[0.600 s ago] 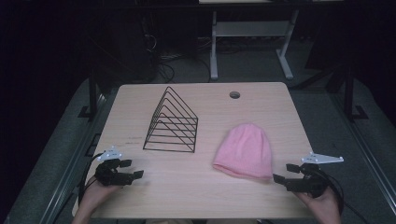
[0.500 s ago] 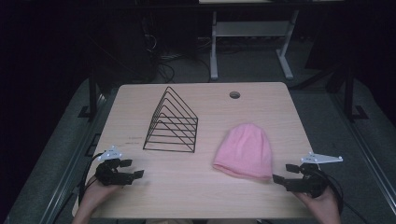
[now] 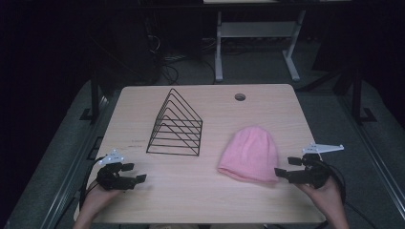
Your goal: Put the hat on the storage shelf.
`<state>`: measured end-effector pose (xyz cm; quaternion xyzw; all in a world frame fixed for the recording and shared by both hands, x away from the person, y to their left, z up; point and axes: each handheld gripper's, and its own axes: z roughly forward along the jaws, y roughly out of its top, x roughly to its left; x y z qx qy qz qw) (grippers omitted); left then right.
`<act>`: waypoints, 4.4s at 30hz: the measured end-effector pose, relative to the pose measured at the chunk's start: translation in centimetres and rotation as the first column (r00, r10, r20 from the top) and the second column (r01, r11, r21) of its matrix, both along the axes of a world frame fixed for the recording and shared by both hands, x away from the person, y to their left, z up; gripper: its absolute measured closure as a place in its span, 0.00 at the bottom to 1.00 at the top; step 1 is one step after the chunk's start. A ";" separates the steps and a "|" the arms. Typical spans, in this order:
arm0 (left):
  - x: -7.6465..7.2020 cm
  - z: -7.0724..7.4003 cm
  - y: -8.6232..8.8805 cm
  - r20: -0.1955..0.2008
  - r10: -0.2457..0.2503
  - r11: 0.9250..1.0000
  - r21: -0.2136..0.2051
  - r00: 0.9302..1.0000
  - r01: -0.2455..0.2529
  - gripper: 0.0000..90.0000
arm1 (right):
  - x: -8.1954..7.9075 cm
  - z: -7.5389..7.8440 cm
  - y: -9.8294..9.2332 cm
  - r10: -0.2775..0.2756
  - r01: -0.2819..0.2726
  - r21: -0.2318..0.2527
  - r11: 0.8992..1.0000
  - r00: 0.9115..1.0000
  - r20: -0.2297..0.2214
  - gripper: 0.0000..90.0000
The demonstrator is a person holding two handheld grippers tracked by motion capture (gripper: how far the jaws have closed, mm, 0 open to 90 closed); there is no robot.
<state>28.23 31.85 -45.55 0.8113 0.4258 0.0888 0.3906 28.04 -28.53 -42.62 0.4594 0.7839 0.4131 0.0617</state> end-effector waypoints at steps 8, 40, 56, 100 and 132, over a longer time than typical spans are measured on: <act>0.2 -0.1 0.4 0.002 0.001 1.000 -0.007 1.000 -0.001 0.25 | 3.3 2.2 1.2 0.043 -0.044 -0.019 0.999 0.999 -0.026 0.21; 0.4 -0.2 0.8 -0.009 0.007 1.000 -0.010 1.000 -0.007 0.25 | 15.6 0.9 3.5 0.073 -0.088 -0.071 0.994 0.979 -0.190 0.26; 0.6 -0.3 0.8 -0.011 0.004 1.000 -0.008 1.000 -0.004 0.25 | 18.4 -0.8 4.1 0.069 -0.100 -0.103 0.990 0.961 -0.268 0.44; 0.5 -0.5 1.0 -0.020 0.004 1.000 0.015 1.000 -0.004 0.25 | 17.8 -2.2 3.2 0.105 -0.084 0.079 0.993 0.947 -0.304 0.86; 1.2 3.4 -0.4 0.016 -0.079 0.996 -0.030 0.997 0.080 0.26 | 13.3 9.2 3.0 0.213 -0.212 0.078 0.974 0.977 -0.004 0.88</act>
